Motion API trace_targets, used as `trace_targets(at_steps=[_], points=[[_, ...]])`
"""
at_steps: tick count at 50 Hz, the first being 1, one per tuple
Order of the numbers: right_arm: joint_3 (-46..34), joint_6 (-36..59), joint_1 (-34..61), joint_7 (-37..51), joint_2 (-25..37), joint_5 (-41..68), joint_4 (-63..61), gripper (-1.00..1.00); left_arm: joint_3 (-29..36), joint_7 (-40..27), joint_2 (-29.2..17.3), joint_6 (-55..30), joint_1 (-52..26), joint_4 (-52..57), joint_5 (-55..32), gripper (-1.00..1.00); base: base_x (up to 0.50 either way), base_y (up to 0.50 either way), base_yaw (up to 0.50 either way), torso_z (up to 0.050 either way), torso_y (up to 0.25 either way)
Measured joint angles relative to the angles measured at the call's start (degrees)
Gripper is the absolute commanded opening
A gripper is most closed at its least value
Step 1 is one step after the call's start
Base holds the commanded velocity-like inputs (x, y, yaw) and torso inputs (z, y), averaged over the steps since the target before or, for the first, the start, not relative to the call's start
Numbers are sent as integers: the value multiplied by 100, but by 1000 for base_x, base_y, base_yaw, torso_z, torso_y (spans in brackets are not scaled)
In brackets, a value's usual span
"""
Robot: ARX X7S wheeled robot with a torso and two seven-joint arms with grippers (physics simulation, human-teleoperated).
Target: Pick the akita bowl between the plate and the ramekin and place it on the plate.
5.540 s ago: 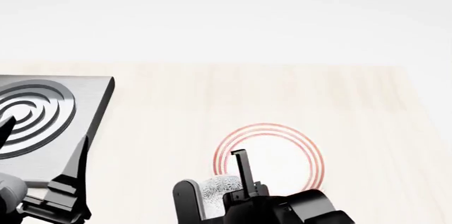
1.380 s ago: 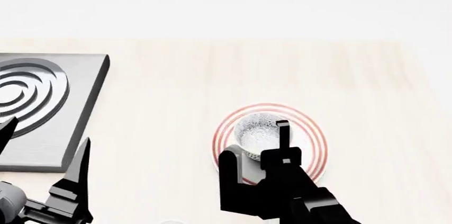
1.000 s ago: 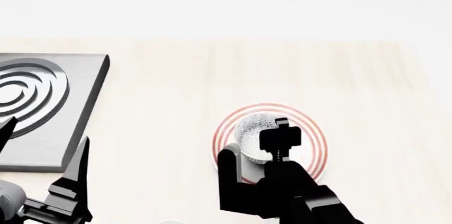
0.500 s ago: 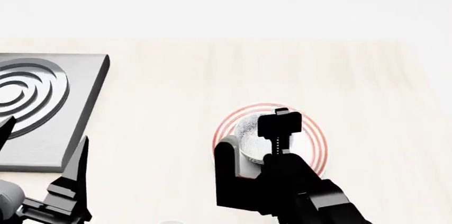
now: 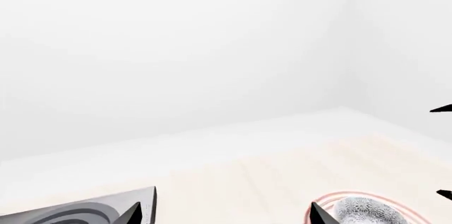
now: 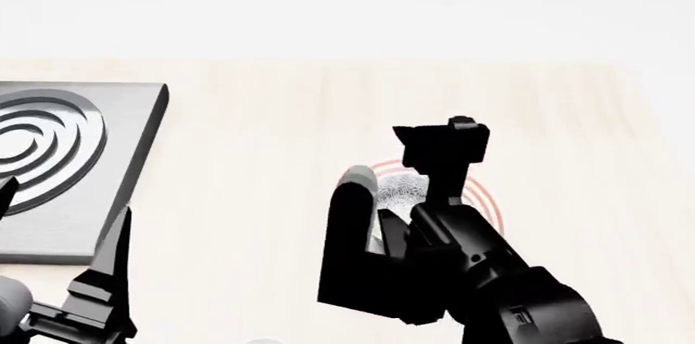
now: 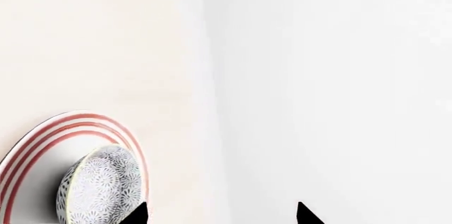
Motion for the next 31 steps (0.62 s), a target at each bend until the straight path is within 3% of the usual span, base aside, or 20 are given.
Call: trace_targets(at_steps=[8,16,31], points=[[850,253,-607,561,616,502,-1290,100,-173,-102,-33,46,1,163,-51,100,0,0,0,0,0],[2081,-49,-1695,1711,1220,1258,-2237,100,-483,-283,-35,292,66,428,12,100,0,0,0,0,0],[4392,-2157,-4671,4753,2219,1995,-3346,100,-1150,-695,258,1199,423,857,245,100,0,0,0,0,0]])
